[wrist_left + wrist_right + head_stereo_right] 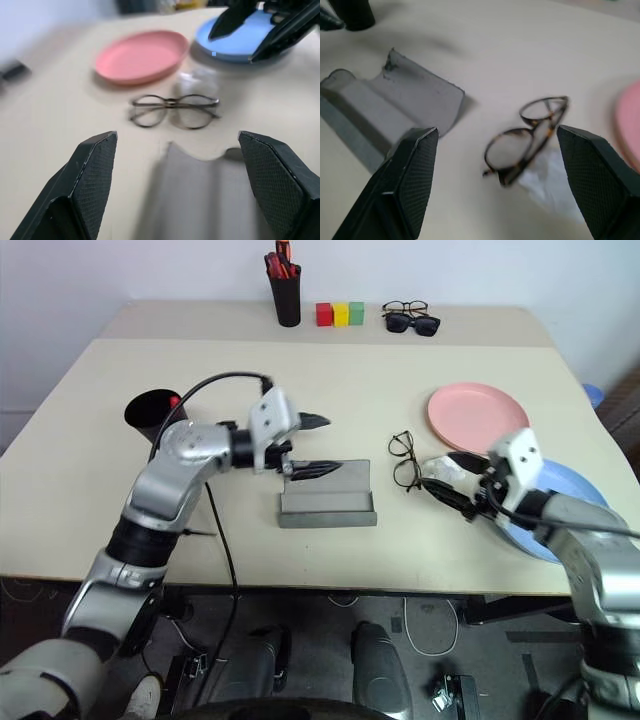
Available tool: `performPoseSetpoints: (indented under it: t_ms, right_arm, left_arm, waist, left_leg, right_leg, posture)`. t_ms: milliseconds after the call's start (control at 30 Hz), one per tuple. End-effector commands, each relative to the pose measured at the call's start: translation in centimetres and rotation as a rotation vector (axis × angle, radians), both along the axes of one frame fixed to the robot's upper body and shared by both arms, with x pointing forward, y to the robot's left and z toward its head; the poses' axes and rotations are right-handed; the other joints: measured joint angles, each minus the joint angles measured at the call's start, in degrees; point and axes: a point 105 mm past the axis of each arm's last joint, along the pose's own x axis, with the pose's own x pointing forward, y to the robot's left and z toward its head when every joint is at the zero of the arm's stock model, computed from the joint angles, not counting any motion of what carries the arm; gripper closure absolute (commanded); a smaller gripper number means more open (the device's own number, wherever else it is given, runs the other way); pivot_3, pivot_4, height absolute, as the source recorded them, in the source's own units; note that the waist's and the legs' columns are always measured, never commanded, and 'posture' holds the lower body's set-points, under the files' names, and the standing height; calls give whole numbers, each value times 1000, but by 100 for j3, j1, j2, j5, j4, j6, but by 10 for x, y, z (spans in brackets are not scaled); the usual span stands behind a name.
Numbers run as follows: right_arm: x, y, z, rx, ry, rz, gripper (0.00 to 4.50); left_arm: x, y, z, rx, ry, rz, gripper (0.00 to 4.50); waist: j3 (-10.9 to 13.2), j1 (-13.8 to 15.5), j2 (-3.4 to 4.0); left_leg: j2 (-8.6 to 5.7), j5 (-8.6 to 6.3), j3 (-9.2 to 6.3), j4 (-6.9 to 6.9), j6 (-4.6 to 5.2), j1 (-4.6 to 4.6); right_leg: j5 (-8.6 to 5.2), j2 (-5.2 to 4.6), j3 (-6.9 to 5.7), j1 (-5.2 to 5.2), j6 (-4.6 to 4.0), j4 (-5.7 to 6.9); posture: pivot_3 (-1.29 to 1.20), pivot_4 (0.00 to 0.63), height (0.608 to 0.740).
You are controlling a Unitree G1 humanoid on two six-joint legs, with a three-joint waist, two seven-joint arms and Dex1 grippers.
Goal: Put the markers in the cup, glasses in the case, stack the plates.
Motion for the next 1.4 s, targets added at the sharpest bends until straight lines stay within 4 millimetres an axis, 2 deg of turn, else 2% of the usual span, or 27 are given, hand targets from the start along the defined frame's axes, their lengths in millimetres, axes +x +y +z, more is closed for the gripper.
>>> performPoseSetpoints:
  t_ms: [33, 100, 267, 400, 533, 800, 1067, 1400]
  right_arm:
    - [18, 14, -3, 24, 33, 70, 688]
    - [28, 20, -5, 45, 71, 100, 688]
    - [50, 26, -16, 47, 143, 113, 688]
    - [61, 26, -15, 40, 156, 110, 688]
    - [70, 20, -5, 33, 128, 84, 688]
    - [70, 11, 9, 7, 90, 59, 688]
    - [62, 5, -1, -27, 191, 45, 688]
    - [63, 15, -15, -34, 276, 84, 688]
  left_arm:
    - [-19, 3, -8, 47, 29, -105, 538]
    - [-34, 7, -7, 15, 120, -183, 538]
    - [-55, 13, 6, -38, 196, -247, 538]
    - [-61, 18, 12, -28, 200, -247, 538]
    - [-63, 24, 9, -3, 180, -216, 538]
    - [-63, 27, 4, 0, 187, -186, 538]
    - [-61, 27, 4, 2, 183, -176, 538]
    - [-64, 31, 3, -9, 191, -143, 538]
  waist:
    - [1, 0, 1]
    - [2, -9, 1]
    - [3, 0, 2]
    - [3, -28, 4]
    - [3, -98, 5]
    - [3, -145, 5]
    - [4, -151, 5]
    - [4, -157, 5]
  left_leg:
    - [-1, 0, 0, 3, 0, -4]
    - [-3, 0, 1, 10, 0, -12]
    - [-7, 0, -7, 15, 1, -22]
    - [-4, 0, -7, 9, 1, -16]
    - [-4, 0, -6, 9, 0, -15]
    - [-4, 0, -6, 9, 0, -16]
    - [-4, 0, -6, 9, 1, -14]
    - [-4, 0, -5, 9, 0, -14]
  right_leg:
    - [0, 0, 0, 0, 0, -2]
    - [1, -2, 0, 0, 2, -5]
    - [2, -4, -2, -2, 4, -6]
    - [2, 1, -2, -6, 5, 2]
    - [2, 1, -2, -7, 6, 4]
    - [3, 1, -2, -7, 6, 4]
    - [2, 1, -2, -7, 6, 7]
    - [2, 1, -2, -8, 6, 6]
  posture:
    - [0, 150, 740]
    - [0, 150, 740]
    - [0, 150, 740]
    - [0, 150, 740]
    - [0, 150, 740]
    - [0, 150, 740]
    - [0, 150, 740]
    - [0, 150, 740]
